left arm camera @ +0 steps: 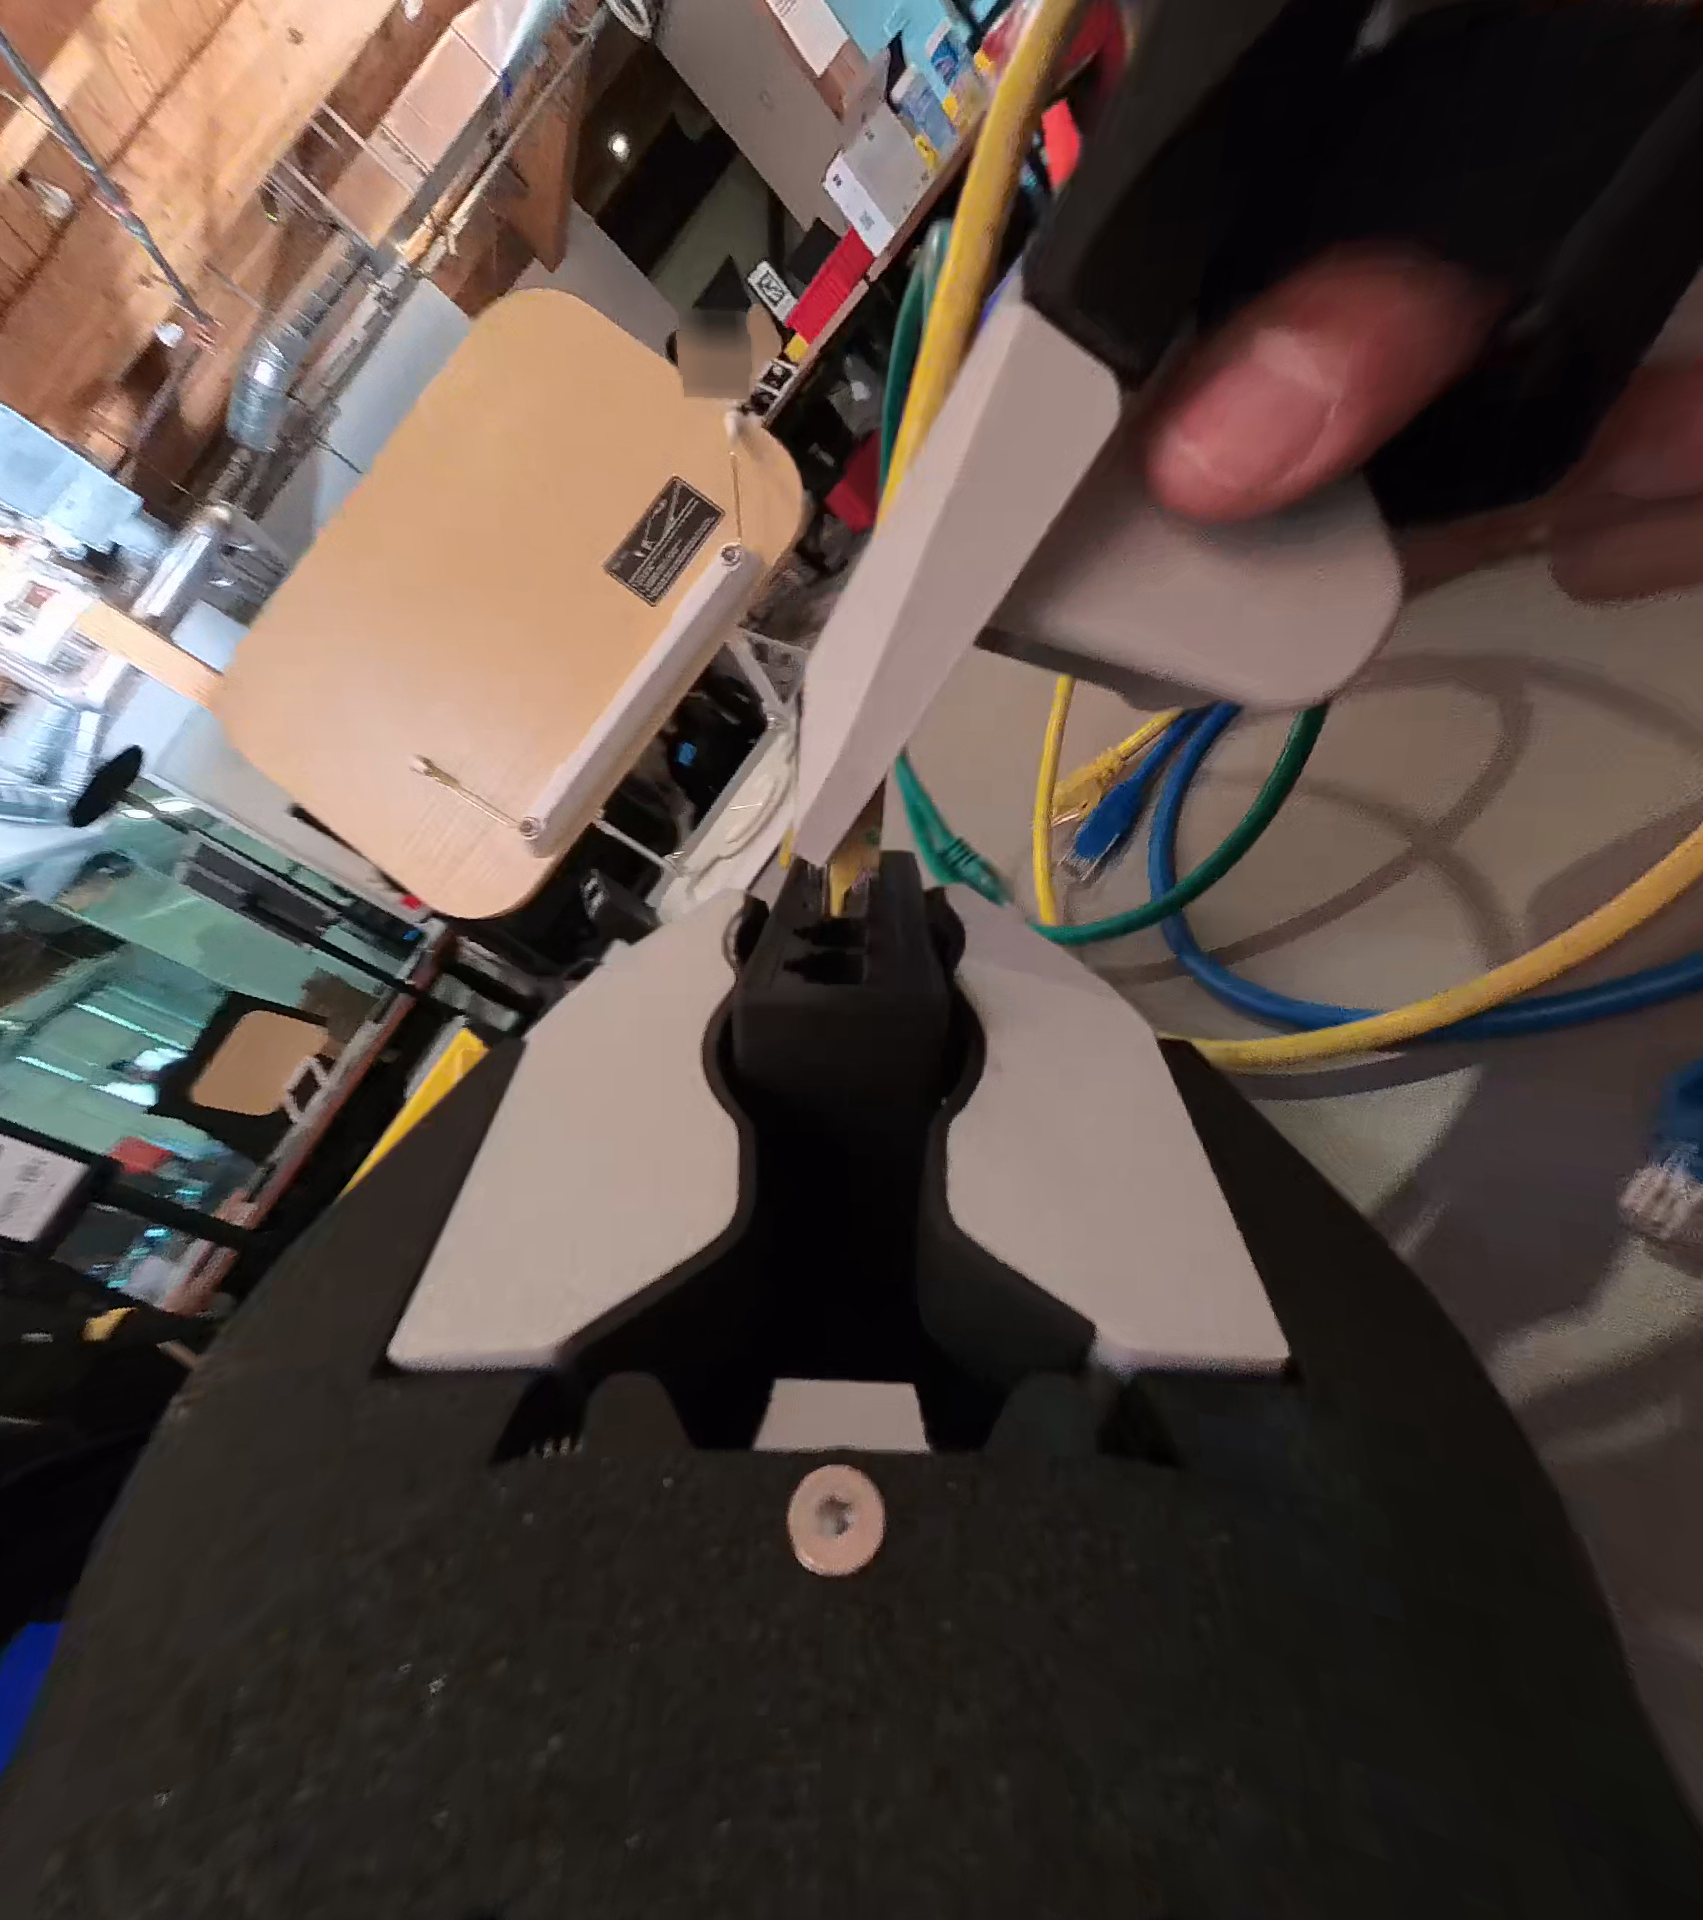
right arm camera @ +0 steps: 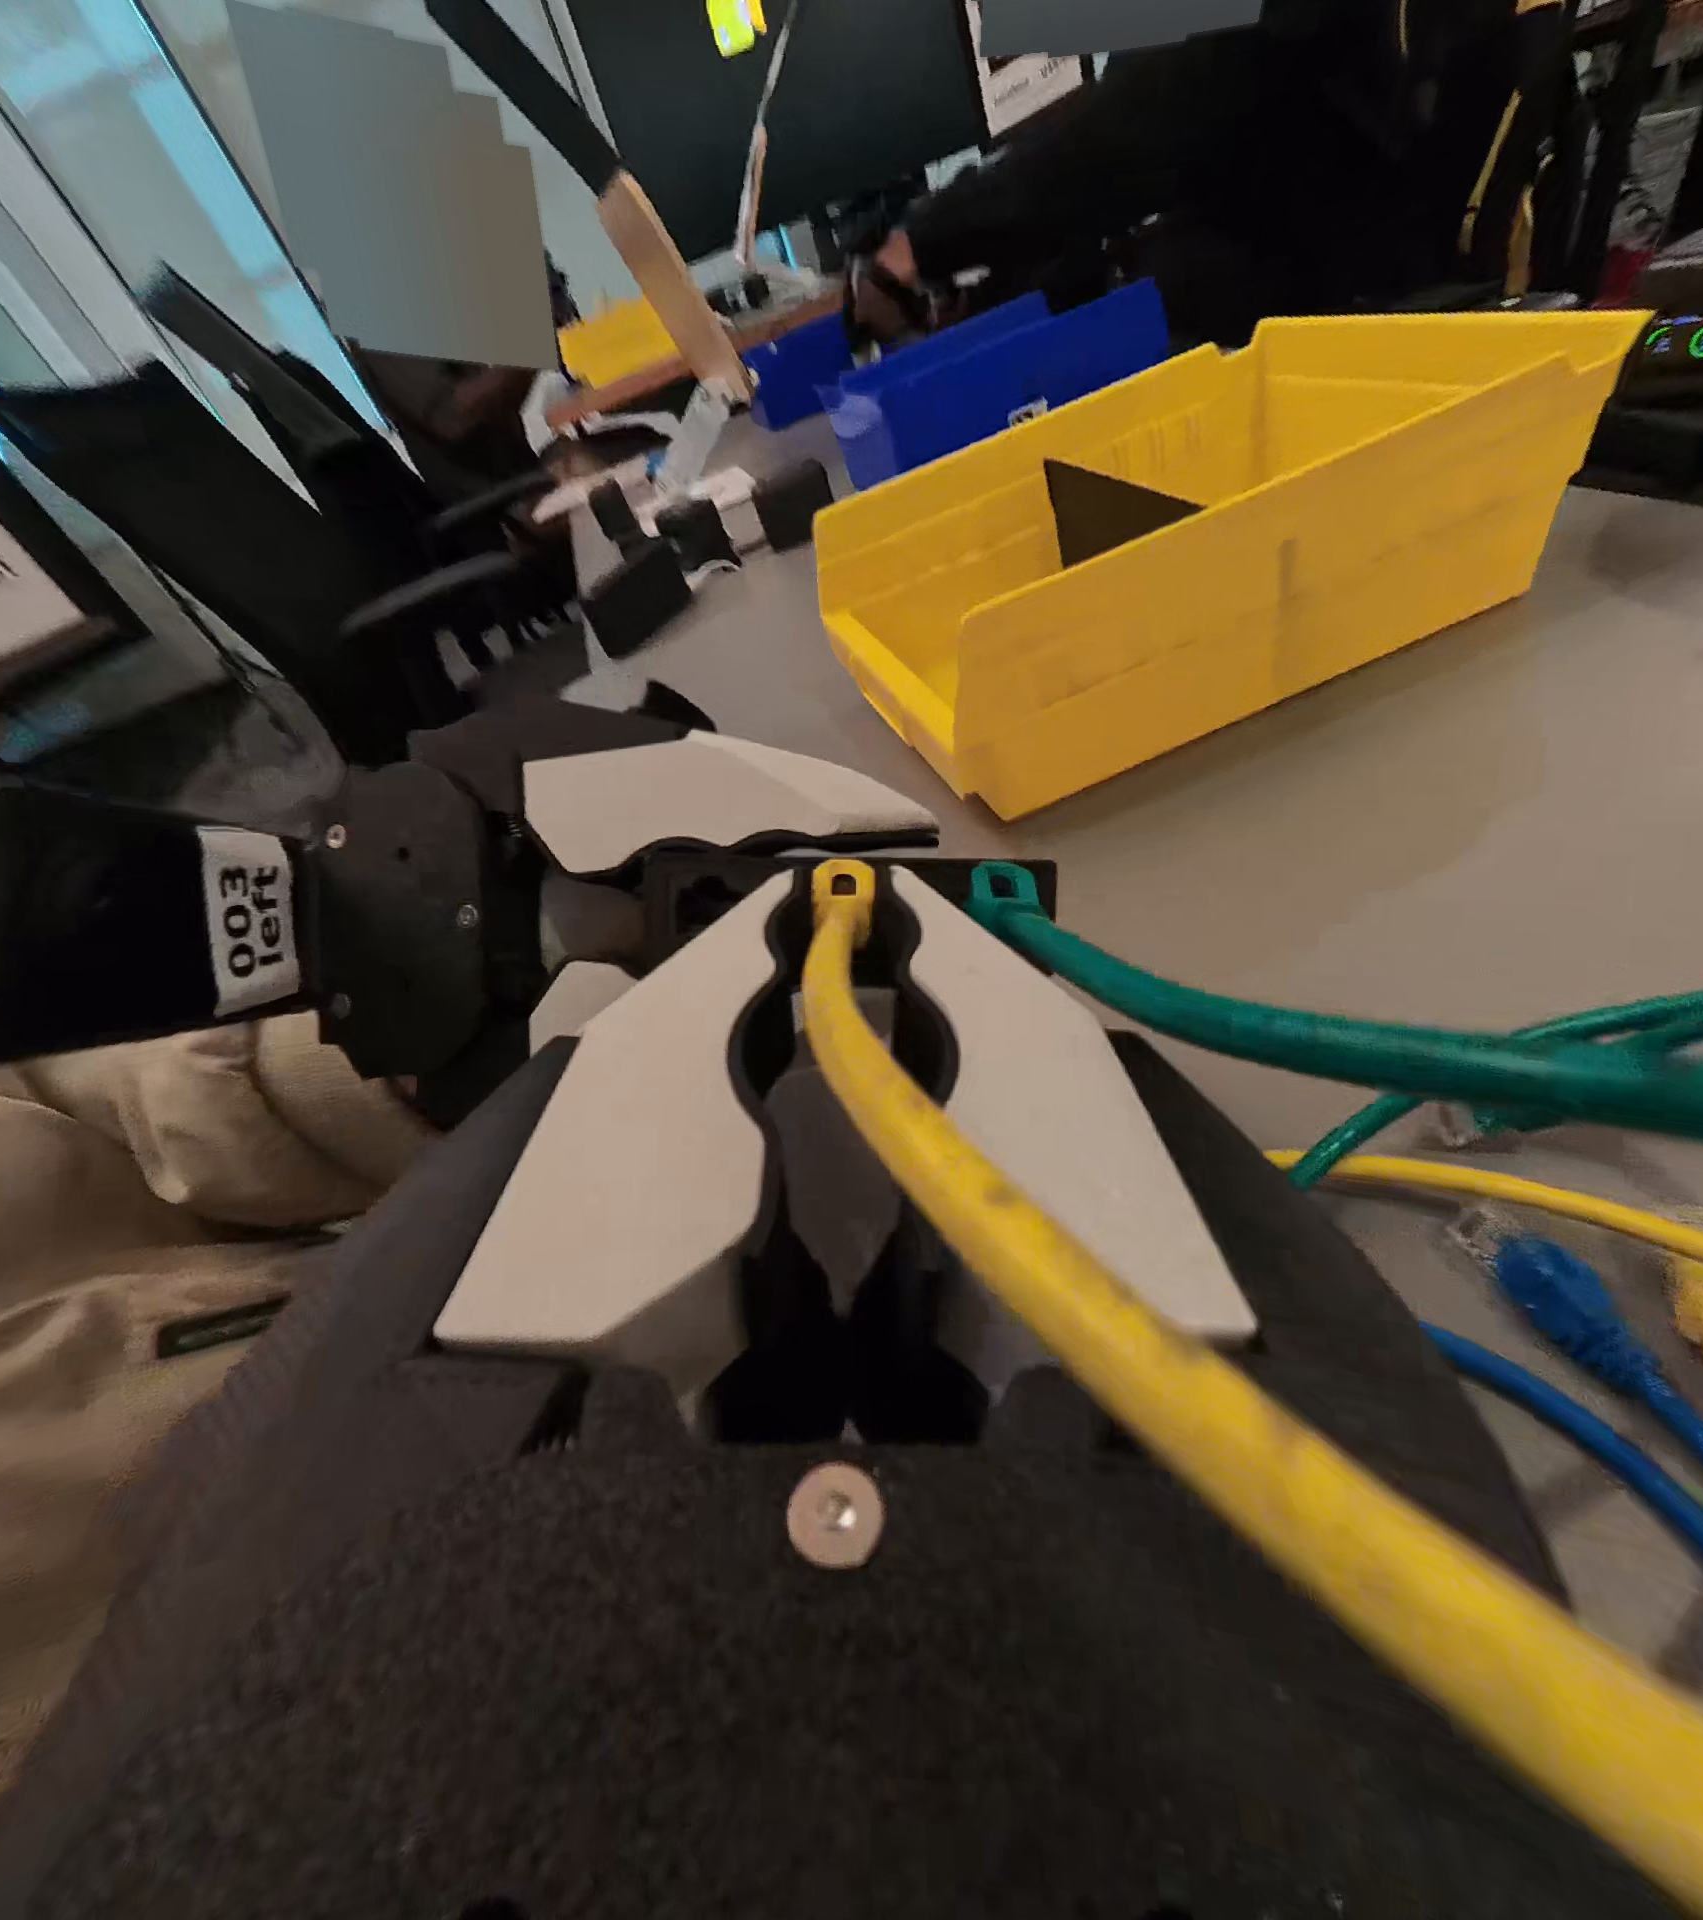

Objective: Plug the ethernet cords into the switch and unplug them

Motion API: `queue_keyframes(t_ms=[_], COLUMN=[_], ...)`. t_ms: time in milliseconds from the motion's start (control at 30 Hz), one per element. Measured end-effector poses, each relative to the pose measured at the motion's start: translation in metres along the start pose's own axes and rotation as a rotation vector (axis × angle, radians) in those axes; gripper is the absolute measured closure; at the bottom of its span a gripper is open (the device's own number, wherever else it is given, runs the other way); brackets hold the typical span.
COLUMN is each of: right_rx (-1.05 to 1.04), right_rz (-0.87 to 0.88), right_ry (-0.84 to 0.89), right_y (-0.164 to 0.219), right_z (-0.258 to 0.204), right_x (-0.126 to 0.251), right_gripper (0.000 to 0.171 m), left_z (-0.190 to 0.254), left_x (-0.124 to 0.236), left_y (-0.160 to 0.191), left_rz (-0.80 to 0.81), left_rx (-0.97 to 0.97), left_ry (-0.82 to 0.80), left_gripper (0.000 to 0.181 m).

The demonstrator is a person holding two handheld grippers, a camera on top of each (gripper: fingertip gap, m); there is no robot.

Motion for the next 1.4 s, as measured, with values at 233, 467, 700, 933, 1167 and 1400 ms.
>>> queue_keyframes(t_ms=[233, 467, 700, 933, 1167, 1400], right_rx=[0.072, -0.008, -0.136, -0.201, 0.008, 0.051], right_rz=[-0.053, -0.047, -0.032, -0.016, -0.024, 0.067], right_ry=[0.088, 0.06, -0.008, -0.035, -0.138, -0.204], right_y=[0.004, 0.009, 0.015, 0.014, 0.008, 0.017], right_z=[-0.004, 0.004, 0.014, 0.017, 0.015, 0.019], right_x=[-0.006, -0.007, -0.008, -0.009, 0.013, 0.003], right_gripper=[0.159, 0.159, 0.159, 0.158, 0.112, 0.111], left_z=[0.002, -0.001, 0.001, -0.003, -0.034, -0.04], left_x=[-0.008, -0.01, -0.012, -0.012, 0.004, 0.008], left_y=[0.009, 0.009, 0.005, 0.004, 0.018, 0.016], left_rz=[-0.104, -0.074, -0.068, -0.038, 0.225, 0.651], left_rx=[0.028, 0.056, 0.065, 0.078, 0.487, 0.87], left_ry=[0.005, 0.087, 0.089, 0.104, 0.136, 0.436], left_gripper=[0.148, 0.15, 0.151, 0.151, 0.151, 0.151])
Point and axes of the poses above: each gripper's, where its closed fingertips meet, x back along the fingers, y out of its underside, z = x × y across the jaws, the point moved 10 cm from there along x, back along the fingers, and after that the axes turned 9 degrees about y, right-handed, at the moved point
